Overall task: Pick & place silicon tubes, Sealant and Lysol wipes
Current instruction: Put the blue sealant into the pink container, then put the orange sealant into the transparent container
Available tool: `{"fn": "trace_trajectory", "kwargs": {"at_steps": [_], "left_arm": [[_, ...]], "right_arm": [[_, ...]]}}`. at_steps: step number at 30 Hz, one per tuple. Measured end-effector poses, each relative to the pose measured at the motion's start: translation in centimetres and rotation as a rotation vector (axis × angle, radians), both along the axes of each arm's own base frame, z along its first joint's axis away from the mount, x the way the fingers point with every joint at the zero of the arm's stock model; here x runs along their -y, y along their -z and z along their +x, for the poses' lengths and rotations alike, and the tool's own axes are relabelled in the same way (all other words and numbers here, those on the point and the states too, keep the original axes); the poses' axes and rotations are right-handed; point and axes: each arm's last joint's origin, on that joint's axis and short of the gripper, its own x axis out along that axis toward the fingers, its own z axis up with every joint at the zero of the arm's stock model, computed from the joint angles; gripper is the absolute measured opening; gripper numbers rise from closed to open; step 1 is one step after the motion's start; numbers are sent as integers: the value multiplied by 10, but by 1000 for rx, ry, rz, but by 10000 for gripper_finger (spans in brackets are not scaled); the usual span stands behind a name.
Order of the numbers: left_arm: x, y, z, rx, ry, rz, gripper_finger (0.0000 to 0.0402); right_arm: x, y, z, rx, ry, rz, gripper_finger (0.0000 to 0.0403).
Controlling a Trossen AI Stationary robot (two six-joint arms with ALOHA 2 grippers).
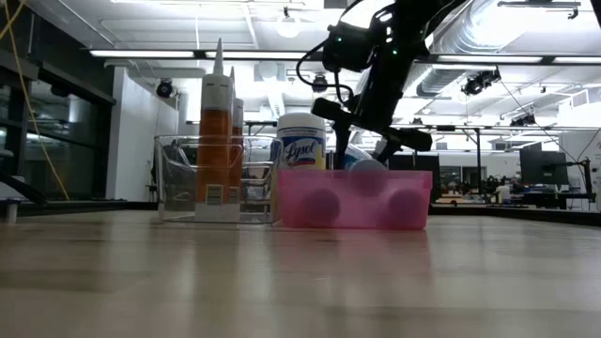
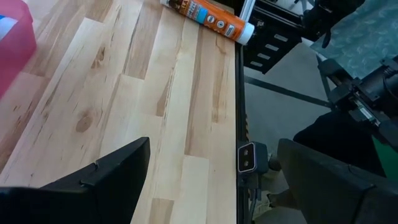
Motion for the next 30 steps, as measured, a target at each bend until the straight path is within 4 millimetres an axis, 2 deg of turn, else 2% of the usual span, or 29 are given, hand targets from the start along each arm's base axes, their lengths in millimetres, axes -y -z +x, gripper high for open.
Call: {"fn": "trace_trajectory", "kwargs": {"at_steps": [10, 15, 17, 25, 30], "left_arm": [[0, 0, 0, 0, 0, 0, 346], [0, 0, 0, -1, 0, 1, 346], [0, 0, 0, -1, 0, 1, 346], [0, 0, 0, -1, 0, 1, 346], [0, 0, 0, -1, 0, 1, 346]], "right_arm": [[0, 0, 0, -7, -38, -19, 210], [0, 0, 1, -6, -39, -19, 269], [0, 0, 1, -1, -37, -19, 279], [0, -1, 2, 12, -57, -18, 283], [-2, -11, 1, 32, -129, -46, 283]]}}
